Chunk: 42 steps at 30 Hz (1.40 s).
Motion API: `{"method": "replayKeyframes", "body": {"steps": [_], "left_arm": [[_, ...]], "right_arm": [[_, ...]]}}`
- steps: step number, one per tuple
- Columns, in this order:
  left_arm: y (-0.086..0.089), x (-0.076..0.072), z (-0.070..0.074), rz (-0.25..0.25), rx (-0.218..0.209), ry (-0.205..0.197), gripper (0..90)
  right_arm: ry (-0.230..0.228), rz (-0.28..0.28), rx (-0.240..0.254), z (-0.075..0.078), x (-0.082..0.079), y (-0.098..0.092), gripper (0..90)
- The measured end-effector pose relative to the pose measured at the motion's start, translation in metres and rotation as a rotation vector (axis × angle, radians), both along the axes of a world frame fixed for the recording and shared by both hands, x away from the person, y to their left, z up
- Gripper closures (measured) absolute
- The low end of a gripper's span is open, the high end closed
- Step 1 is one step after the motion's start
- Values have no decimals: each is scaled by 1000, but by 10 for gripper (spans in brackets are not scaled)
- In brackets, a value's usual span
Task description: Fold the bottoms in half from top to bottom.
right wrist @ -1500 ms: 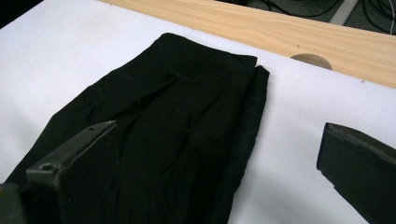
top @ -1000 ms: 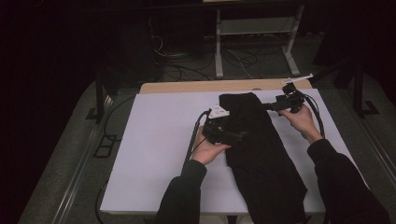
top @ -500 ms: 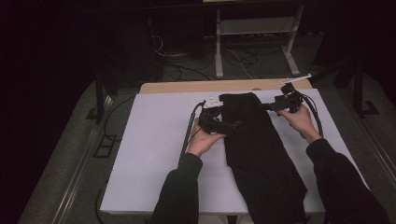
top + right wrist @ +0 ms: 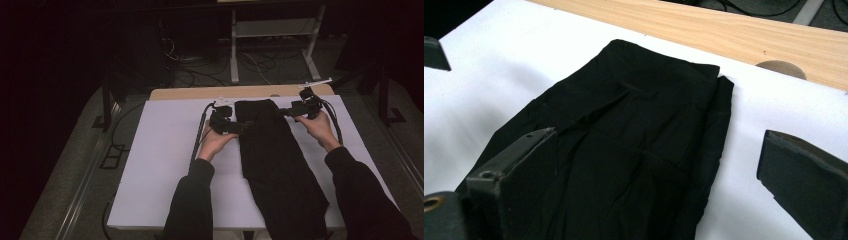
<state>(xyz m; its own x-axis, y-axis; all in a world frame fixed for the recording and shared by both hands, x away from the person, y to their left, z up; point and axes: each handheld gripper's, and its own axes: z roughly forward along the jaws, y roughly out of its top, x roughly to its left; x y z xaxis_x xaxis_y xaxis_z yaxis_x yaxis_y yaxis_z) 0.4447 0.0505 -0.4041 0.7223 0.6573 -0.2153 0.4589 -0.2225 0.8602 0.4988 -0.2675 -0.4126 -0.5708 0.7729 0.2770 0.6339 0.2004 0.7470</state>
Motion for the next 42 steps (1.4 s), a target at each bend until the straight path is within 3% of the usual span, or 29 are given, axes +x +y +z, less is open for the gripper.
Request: {"method": "replayKeyframes", "body": {"steps": [11, 21, 25, 32, 42], "left_arm": [[4, 24, -11, 64, -2, 58, 0], [5, 36, -29, 126, -15, 139, 4], [3, 38, -34, 122, -10, 169, 69], [2, 41, -43, 135, -43, 224, 155], [-3, 44, -50, 171, -44, 252, 245]], "right_arm": [[22, -4, -35, 5, 11, 5, 27], [82, -19, -58, -8, 17, 6, 27], [109, -22, -57, -12, 19, 6, 34], [153, -14, -54, -20, 22, 7, 97], [188, -9, -49, -30, 25, 10, 139]]}}
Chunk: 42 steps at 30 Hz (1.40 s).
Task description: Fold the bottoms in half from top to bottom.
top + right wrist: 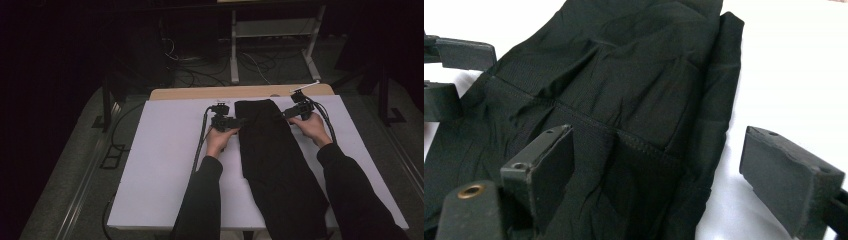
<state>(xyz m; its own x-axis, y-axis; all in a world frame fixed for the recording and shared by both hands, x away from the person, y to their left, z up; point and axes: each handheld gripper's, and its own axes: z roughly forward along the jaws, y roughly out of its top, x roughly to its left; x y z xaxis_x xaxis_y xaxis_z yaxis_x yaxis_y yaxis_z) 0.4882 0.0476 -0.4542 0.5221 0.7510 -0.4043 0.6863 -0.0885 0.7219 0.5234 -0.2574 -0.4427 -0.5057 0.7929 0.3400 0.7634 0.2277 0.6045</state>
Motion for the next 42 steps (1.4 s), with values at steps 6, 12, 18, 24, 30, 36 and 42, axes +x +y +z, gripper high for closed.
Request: {"method": "replayKeyframes", "body": {"steps": [6, 12, 18, 24, 30, 36, 42], "left_arm": [[1, 1, -2, 1, -15, 18, 314], [1, 2, -4, 10, -26, 28, 359], [-1, 3, -8, 0, -48, 44, 421], [-2, 4, -9, 36, -51, 72, 596], [-6, 3, -10, 54, -50, 92, 686], [-11, 0, -10, 36, -37, 74, 723], [-13, 0, -10, 36, -41, 58, 780]], "right_arm": [[11, -5, 10, -2, 0, 0, 160], [3, -3, 18, -9, -6, -2, 223], [-12, -7, 31, -10, -11, -1, 287], [-49, -63, -1, -12, -16, 1, 474], [-84, -107, -20, -14, -24, 5, 604], [-75, -127, -15, -15, -24, 3, 706], [-56, -134, 10, -15, -23, 0, 785]]}}
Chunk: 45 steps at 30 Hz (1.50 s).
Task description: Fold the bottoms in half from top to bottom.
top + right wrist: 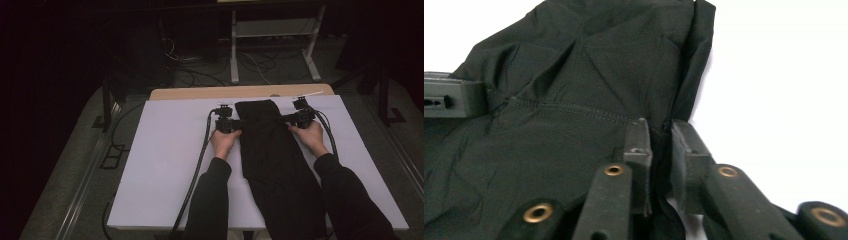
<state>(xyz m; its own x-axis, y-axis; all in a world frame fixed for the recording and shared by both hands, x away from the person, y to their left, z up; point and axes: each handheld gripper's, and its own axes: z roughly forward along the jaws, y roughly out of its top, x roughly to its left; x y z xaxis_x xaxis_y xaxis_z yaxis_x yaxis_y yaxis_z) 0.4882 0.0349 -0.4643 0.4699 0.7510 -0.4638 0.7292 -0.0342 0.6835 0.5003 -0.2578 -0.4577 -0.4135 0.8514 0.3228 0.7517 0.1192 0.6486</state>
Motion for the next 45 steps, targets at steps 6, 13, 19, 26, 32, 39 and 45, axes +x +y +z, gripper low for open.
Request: {"method": "replayKeyframes", "body": {"steps": [6, 13, 19, 26, 32, 39, 45], "left_arm": [[0, -1, 2, -6, -7, -14, 848], [-1, -3, 6, -16, -2, -26, 852], [-2, -8, 13, -33, -8, -42, 852], [-1, -19, 21, -54, -33, -68, 853], [-1, -27, 26, -86, -45, -87, 853], [-3, -36, 30, -105, -61, -105, 853], [-6, -48, 37, -135, -52, -123, 853]], "right_arm": [[10, 18, 23, 2, 0, -3, 837], [-9, 32, 67, 12, -4, -7, 841], [-37, 64, 92, 23, -13, -10, 841], [-44, 72, 130, 23, -27, -18, 841], [-44, 73, 175, 18, -39, -27, 841], [-49, 67, 227, 16, -48, -34, 841], [-74, 64, 264, 22, -65, -39, 841]]}}
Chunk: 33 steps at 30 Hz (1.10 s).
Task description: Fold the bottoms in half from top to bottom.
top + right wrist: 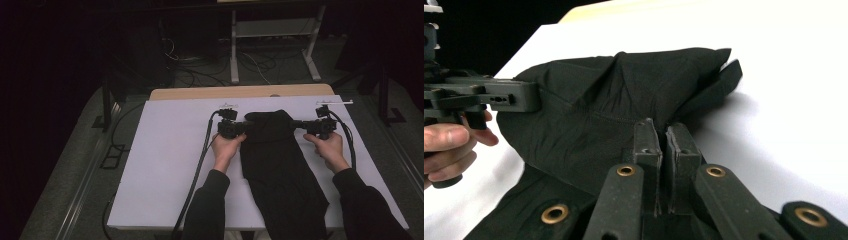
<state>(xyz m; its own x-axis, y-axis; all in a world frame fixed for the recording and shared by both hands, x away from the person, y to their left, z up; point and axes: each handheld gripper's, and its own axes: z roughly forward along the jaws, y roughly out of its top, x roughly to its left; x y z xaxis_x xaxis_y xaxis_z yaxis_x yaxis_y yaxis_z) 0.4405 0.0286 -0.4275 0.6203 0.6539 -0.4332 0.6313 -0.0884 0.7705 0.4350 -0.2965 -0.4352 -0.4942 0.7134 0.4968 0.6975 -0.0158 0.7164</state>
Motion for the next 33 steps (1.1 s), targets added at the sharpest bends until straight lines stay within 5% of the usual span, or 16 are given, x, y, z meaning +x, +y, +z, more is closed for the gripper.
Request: {"method": "replayKeyframes", "body": {"steps": [10, 13, 25, 33], "left_arm": [[-3, -31, 9, -56, 24, -40, 853], [2, -42, 13, -67, 6, -59, 853], [8, -63, 22, -115, -34, -119, 853], [10, -70, 19, -124, -67, -118, 853]], "right_arm": [[-5, 21, 27, 8, -25, -8, 842], [-2, 27, 1, 7, -32, -7, 842], [-17, 49, 35, 17, -57, -12, 843], [-17, 66, 27, 17, -70, -14, 842]]}}
